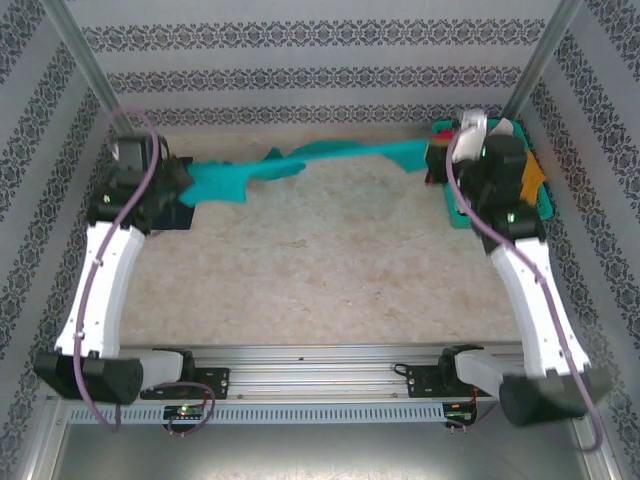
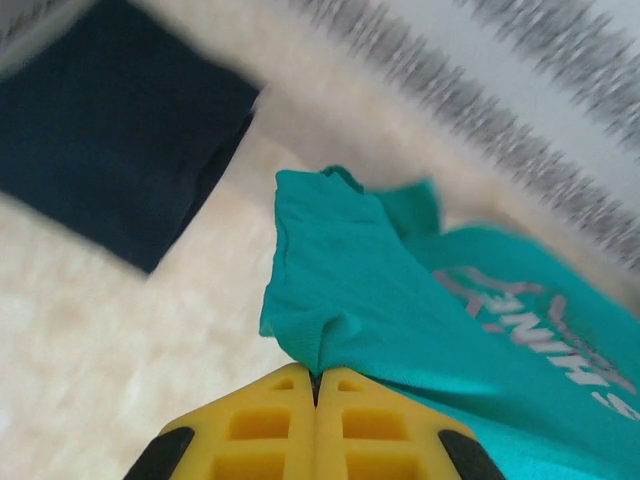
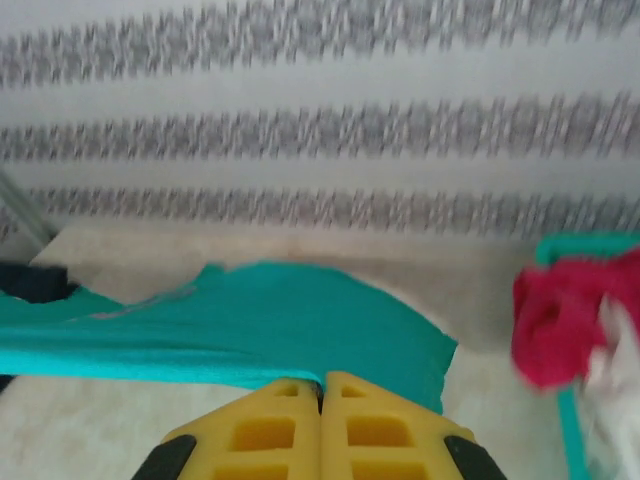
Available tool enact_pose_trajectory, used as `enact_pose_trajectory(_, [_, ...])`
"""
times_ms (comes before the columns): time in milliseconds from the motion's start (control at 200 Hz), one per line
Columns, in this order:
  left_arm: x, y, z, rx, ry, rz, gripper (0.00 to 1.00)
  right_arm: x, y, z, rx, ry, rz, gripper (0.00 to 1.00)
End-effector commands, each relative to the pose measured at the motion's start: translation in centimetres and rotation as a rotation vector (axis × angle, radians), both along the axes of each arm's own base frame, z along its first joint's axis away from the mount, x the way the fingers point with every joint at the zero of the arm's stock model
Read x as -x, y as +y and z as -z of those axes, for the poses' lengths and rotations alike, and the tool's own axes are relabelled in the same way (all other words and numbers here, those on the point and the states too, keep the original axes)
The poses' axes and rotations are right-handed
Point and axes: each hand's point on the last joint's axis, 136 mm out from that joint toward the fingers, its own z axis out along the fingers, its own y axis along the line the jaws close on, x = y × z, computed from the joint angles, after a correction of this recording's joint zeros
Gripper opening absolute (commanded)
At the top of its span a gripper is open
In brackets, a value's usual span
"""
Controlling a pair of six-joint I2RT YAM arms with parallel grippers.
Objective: Fold and stack the t-shirts
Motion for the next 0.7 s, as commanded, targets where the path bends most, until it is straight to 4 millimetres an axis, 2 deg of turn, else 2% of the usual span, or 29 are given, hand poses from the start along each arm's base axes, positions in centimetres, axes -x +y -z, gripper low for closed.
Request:
enact_pose_trajectory(0, [3.4,0.6,6.3,0.057,0.118,-0.063,0.0,3.5,0.7,6.7,-0.102,0.12,-0.021,0.0])
enact_pose_trajectory(70, [5.7,0.4,10.7,0.075,0.226,-0.075,0.0,5.5,1.0,12.3,-0.185,0.26,0.005,0.0])
enact_pose_trajectory(150, [7.6,0.2,14.3,0.102,0.315,-0.088,0.0,7.8,1.2,18.4,-0.267,0.431,0.076,0.0])
enact_pose_trajectory(230, [8.9,-0.1,16.8,0.12,0.377,-0.1,0.0,9.8,1.1,22.8,-0.309,0.553,0.149,0.0])
enact_pose_trajectory(280, [9.5,-0.1,18.0,0.125,0.401,-0.111,0.0,10.9,0.8,24.8,-0.307,0.609,0.197,0.0])
enact_pose_trajectory(370, [10.5,0.0,19.9,0.127,0.445,-0.123,0.0,12.5,0.2,27.4,-0.295,0.703,0.269,0.0])
enact_pose_trajectory(490, [11.6,-0.2,21.6,0.13,0.501,-0.122,0.0,13.8,-0.3,29.1,-0.286,0.789,0.317,0.0])
enact_pose_trajectory(580, [12.1,-0.2,22.6,0.131,0.52,-0.126,0.0,14.2,-0.3,30.0,-0.279,0.823,0.329,0.0])
enact_pose_trajectory(694, [11.7,-0.4,23.7,0.145,0.525,-0.126,0.0,13.6,-0.1,31.0,-0.284,0.84,0.332,0.0])
